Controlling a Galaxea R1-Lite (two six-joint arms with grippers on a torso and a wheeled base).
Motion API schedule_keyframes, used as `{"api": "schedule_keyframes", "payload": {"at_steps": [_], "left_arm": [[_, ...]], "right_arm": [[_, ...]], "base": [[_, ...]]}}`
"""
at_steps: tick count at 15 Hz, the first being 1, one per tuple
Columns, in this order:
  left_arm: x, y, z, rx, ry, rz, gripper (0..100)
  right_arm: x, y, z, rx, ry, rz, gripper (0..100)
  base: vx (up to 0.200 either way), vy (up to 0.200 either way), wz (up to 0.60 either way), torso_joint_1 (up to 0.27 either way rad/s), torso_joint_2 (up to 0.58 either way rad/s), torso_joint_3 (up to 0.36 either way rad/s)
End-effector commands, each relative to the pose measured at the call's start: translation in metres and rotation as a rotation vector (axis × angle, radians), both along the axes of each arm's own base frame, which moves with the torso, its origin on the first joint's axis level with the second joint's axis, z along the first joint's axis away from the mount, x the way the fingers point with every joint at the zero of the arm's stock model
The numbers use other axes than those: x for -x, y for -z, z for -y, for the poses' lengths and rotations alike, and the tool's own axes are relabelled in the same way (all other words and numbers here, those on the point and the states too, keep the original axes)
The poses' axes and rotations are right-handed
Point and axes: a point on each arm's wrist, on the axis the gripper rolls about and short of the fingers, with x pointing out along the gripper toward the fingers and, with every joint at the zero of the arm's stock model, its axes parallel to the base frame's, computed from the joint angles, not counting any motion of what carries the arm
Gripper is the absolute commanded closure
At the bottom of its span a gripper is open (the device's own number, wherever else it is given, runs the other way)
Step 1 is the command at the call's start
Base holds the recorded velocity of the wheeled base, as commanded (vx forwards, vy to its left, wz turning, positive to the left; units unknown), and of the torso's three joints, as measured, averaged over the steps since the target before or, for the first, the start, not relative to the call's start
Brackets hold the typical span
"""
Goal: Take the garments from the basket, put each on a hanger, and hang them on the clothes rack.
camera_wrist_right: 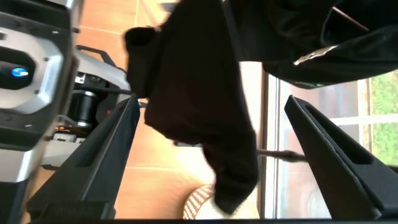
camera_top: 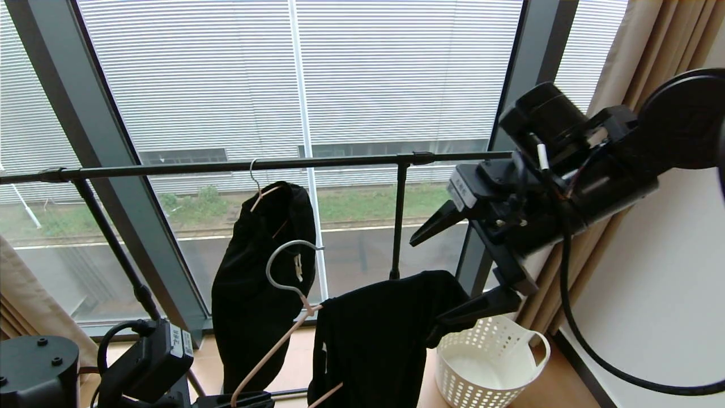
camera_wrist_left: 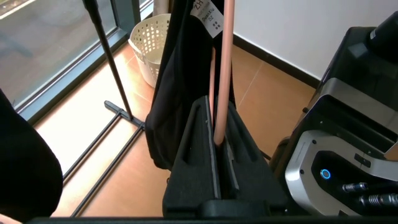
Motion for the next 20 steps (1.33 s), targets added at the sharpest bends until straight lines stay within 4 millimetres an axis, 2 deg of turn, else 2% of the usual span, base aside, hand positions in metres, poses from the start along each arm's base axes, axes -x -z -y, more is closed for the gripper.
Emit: {"api": "schedule_keyframes", "payload": {"at_steps": [1,3,6,14,20], "left_arm": [[0.000,0.000,0.000,0.001,0.002,0.002,100],[0.001,-0.001,0.001,0.001,0.007,0.004,100],[0.002,0.000,0.001,0.000,0.010,0.002,100],[0.004,0.000,0.001,-0.013,0.035,0.025,100],[0.004,0.000,0.002,-0.011,0.035,0.028,100]], "right_arm": [[-0.024,0.031,-0.018,0.042,-0.011,-0.065,0],[-0.031,0.044,-0.024,0.060,-0.014,-0.089,0],[-0.036,0.053,-0.028,0.071,-0.014,-0.102,0],[-0.037,0.061,-0.049,0.092,-0.048,-0.094,0],[-0.037,0.060,-0.051,0.088,-0.051,-0.087,0]], "base": [[0.000,0.000,0.00,0.000,0.00,0.000],[0.000,0.000,0.00,0.000,0.00,0.000],[0.000,0.000,0.00,0.000,0.00,0.000],[0.000,0.000,0.00,0.000,0.00,0.000],[0.000,0.000,0.00,0.000,0.00,0.000]]}}
